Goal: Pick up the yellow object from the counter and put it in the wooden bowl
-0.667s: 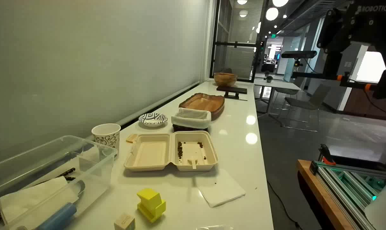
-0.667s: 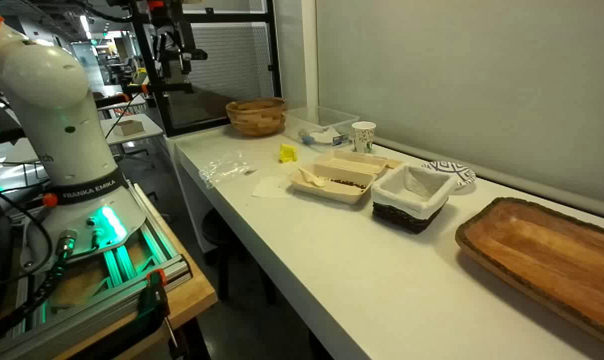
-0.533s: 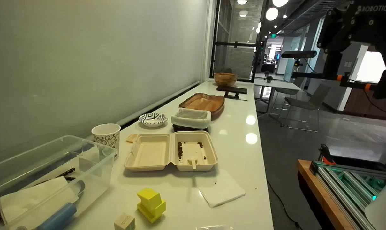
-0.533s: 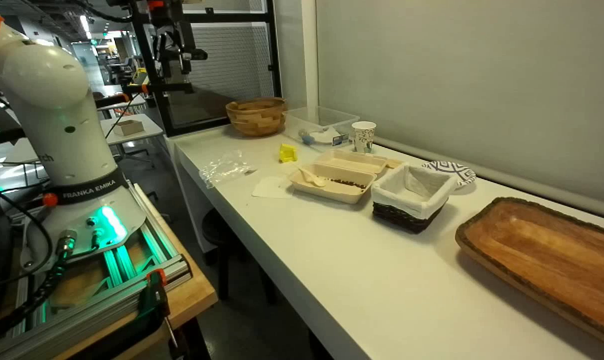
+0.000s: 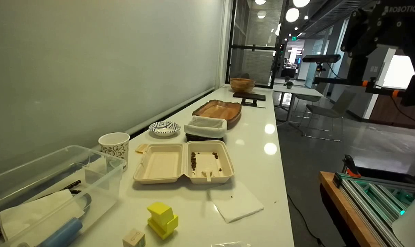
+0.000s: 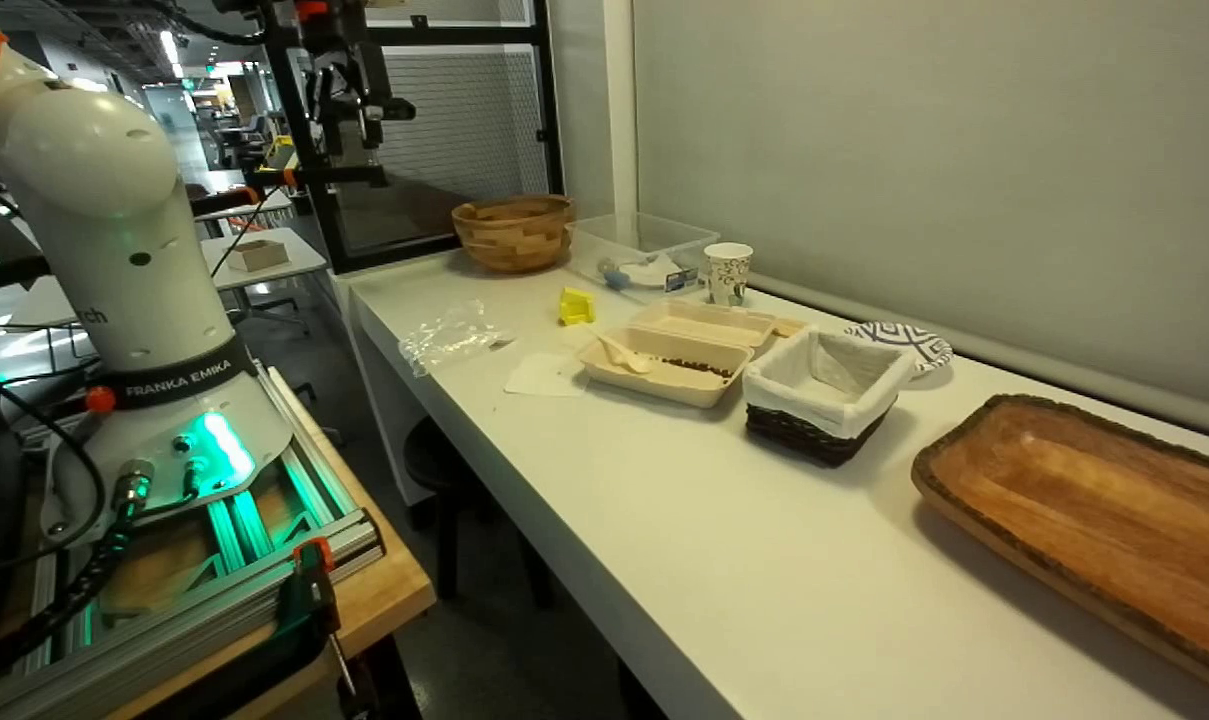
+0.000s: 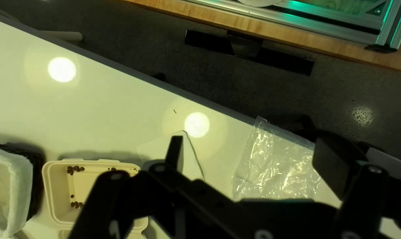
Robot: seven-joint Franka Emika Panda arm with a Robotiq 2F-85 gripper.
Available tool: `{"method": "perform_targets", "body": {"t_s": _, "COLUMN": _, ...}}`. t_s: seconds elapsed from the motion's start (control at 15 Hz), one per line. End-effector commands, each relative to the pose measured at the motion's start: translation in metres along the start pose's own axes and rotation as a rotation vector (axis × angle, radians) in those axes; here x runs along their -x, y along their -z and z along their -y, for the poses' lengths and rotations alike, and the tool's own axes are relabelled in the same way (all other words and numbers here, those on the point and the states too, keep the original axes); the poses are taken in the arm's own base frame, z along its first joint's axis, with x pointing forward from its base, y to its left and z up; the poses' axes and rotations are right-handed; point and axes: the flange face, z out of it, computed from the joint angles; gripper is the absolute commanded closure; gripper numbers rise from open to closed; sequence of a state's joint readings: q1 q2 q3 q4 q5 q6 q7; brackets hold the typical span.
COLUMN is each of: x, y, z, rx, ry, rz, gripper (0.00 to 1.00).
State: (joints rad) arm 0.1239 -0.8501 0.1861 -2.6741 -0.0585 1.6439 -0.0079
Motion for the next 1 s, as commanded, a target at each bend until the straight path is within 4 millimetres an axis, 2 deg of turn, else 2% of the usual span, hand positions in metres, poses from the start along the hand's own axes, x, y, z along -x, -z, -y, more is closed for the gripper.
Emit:
{"method": "perform_targets", "body": {"t_s": 0.0, "x": -0.007, "y": -0.003, "z": -0.002, "rx": -0.019, "ry": -0.044, "rz": -0.006, "gripper": 0.00}}
{"method": "perform_targets", "body": {"t_s": 0.27, "x": -0.031, "y": -0.012, "z": -0.014, "rx": -0.057, "ry": -0.235, "rz": -0.047, "gripper": 0.00}}
{"method": "perform_targets", "body": {"t_s": 0.53, "x": -0.062, "y": -0.030, "z": -0.029, "rx": -0.100, "ry": -0.444, "rz": -0.099, "gripper": 0.00}}
{"method": "perform_targets", "body": {"t_s": 0.93, "x": -0.108, "y": -0.058, "z": -0.043, "rx": -0.233, "ry": -0.656, "rz": -0.206, "gripper": 0.00}}
